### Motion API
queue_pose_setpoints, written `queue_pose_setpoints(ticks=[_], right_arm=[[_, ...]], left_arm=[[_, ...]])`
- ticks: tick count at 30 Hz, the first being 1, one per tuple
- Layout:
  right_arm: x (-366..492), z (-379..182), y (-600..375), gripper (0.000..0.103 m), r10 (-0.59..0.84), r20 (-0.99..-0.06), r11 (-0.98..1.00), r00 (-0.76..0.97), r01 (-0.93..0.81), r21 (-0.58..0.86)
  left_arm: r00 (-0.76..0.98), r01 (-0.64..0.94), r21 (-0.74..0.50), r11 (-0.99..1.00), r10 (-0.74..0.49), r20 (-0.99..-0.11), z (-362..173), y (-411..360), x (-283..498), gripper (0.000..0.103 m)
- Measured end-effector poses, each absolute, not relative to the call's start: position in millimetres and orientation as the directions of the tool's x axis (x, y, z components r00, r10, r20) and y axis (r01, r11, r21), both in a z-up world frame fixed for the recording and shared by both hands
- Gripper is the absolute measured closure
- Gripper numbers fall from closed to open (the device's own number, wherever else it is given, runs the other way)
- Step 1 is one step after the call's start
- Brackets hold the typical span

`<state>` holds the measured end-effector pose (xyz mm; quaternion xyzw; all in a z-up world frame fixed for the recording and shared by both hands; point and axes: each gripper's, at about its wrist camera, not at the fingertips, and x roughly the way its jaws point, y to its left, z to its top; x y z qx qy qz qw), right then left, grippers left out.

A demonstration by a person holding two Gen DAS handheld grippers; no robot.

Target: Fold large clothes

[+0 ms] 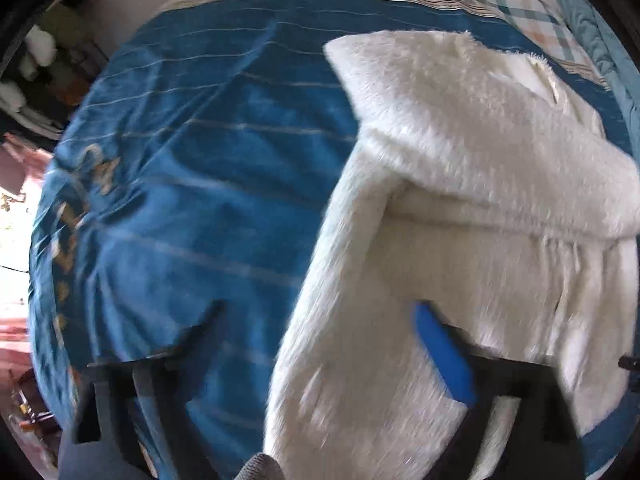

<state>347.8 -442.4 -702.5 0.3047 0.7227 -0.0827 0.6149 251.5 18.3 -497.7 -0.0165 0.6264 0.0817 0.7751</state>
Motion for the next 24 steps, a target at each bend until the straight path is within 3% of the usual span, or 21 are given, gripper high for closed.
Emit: queue_pose_setpoints(ticks=[1, 4, 6, 9, 12, 14, 18, 19, 22, 24], right_arm=[[336.2, -711.2, -437.8, 0.082, 0.363, -0.931, 0.796, -0.050, 0.535, 0.282], [329.9, -712.2, -444.1, 0.086, 0.334, -0.942, 0.773, -0.031, 0.582, 0.255], [321.8, -720.4, -453.8, 0.085, 0.295, -0.954, 0.756, -0.047, 0.622, 0.204], [325.9, -712.7, -445.1, 0.066, 0.259, -0.960, 0.776, -0.103, 0.614, 0.144], [326.1, -671.5, -427.9, 0.054, 0.188, -0.979, 0.812, -0.084, 0.574, 0.106], [322.7, -645.5, -397.8, 0.051, 0.161, -0.986, 0.845, -0.043, 0.523, 0.116], [322.8, -647.6, -323.3, 0.051, 0.422, -0.906, 0.812, -0.022, 0.453, 0.367], [325.1, -656.0, -309.7, 0.051, 0.489, -0.872, 0.781, -0.028, 0.459, 0.423], [333.6, -699.3, -266.1, 0.051, 0.689, -0.724, 0.616, -0.019, 0.542, 0.572], [316.3, -729.6, -222.3, 0.052, 0.750, -0.662, 0.539, -0.010, 0.589, 0.602]], left_arm=[[0.195, -0.156, 0.090, 0.984, 0.119, -0.974, -498.2, 16.9, 240.8, 0.006], [0.144, -0.181, 0.124, 0.976, 0.151, -0.978, -502.9, 26.5, 215.6, 0.006], [0.117, -0.190, 0.157, 0.969, 0.181, -0.976, -507.4, 13.6, 196.2, 0.006], [0.087, -0.176, 0.262, 0.949, 0.280, -0.956, -509.9, -11.2, 176.6, 0.006], [0.099, -0.149, 0.313, 0.938, 0.329, -0.939, -512.2, -43.0, 166.2, 0.006], [0.114, -0.124, 0.316, 0.941, 0.329, -0.937, -521.2, -63.4, 156.4, 0.006], [0.066, -0.085, 0.337, 0.937, 0.343, -0.937, -561.8, -73.1, 152.7, 0.005], [0.085, -0.095, 0.336, 0.937, 0.344, -0.935, -563.3, -71.7, 151.9, 0.000], [0.109, -0.161, 0.264, 0.951, 0.283, -0.953, -563.2, -57.0, 151.1, 0.000], [0.108, -0.185, 0.183, 0.965, 0.206, -0.973, -564.2, -43.7, 150.9, 0.000]])
